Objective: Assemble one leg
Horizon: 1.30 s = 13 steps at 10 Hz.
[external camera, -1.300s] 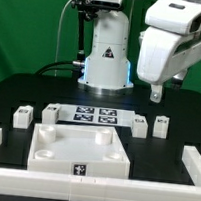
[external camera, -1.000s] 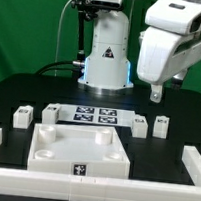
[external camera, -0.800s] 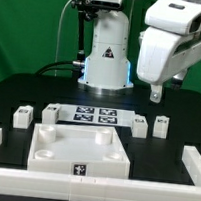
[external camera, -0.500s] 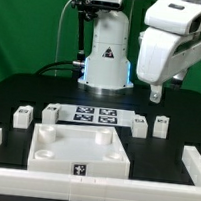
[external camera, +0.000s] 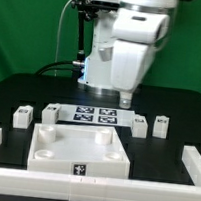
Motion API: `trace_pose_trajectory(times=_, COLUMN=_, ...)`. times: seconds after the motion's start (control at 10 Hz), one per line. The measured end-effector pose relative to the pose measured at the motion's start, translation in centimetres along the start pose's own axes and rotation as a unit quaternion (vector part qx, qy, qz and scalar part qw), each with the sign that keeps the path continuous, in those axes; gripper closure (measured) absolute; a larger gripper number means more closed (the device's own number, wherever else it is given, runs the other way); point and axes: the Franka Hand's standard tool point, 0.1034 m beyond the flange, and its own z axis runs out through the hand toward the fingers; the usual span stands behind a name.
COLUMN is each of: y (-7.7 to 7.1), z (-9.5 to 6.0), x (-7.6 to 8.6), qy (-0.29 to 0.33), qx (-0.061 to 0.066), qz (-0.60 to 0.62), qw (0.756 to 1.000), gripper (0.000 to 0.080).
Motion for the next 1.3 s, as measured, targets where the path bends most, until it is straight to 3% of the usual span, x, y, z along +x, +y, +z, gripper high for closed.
trace_pose_trajectory(times=0.2, y=0.3, z=0.4, x=-2.3, qy=0.002, qx=0.001, qz=-0.001, qw=1.000, gripper=0.0150)
trace_pose_trajectory(times=0.6, y=0.1, z=0.6, x=-2.4, qy=0.002, qx=0.002, qz=-0.014, qw=1.000, gripper=0.0150)
trace_pose_trajectory(times=0.7, y=-0.6, z=1.7, x=-4.1, qy=0.009, qx=0.008, qz=-0.080, qw=0.997, gripper=0.0150)
trace_pose_trajectory(times=0.9, y=-2.0, z=3.9, x=-7.2, qy=0.020, qx=0.007, qz=-0.131, qw=0.991, gripper=0.0150)
trace_pose_trajectory(times=1.0, y=-2.7, z=5.3, x=-8.0, qy=0.025, qx=0.016, qz=-0.138, qw=0.990, gripper=0.0150)
trace_pose_trajectory(times=1.2, y=-3.7, z=7.7, x=-8.3, qy=0.033, qx=0.036, qz=-0.134, qw=0.990, gripper=0.0150)
trace_pose_trajectory(times=1.3, y=-3.9, z=8.7, x=-8.1, qy=0.036, qx=0.039, qz=-0.134, qw=0.990, gripper=0.0150)
